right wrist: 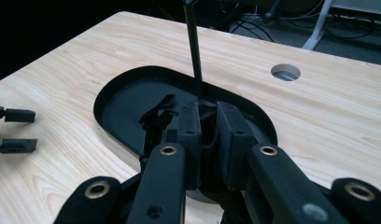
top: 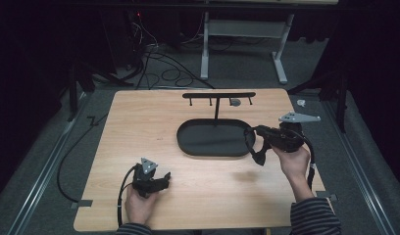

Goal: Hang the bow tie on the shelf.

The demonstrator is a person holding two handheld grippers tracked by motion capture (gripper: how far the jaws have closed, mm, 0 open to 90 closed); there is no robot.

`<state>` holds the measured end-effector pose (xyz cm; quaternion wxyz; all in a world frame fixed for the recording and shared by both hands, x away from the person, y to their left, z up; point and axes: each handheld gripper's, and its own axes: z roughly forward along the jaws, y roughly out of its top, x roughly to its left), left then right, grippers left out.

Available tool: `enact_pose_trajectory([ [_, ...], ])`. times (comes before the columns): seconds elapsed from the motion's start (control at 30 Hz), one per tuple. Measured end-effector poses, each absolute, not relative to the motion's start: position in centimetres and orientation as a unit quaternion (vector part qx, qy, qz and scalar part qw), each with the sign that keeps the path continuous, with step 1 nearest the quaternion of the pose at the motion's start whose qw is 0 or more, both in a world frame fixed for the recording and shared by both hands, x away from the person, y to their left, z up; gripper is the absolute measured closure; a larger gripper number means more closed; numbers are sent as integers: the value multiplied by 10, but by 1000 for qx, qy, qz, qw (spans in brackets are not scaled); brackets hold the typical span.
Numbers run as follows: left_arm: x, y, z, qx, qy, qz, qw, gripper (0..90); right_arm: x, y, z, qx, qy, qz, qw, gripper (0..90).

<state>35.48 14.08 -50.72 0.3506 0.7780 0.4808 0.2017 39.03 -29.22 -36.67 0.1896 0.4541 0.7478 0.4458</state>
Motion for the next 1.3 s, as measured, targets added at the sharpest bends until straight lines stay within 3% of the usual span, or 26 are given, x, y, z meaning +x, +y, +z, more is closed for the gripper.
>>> enact_pose_trajectory([
  [1.3,355,141,-507,778,480,201,351,240,450,-293,-347,498,706,451,223,820],
])
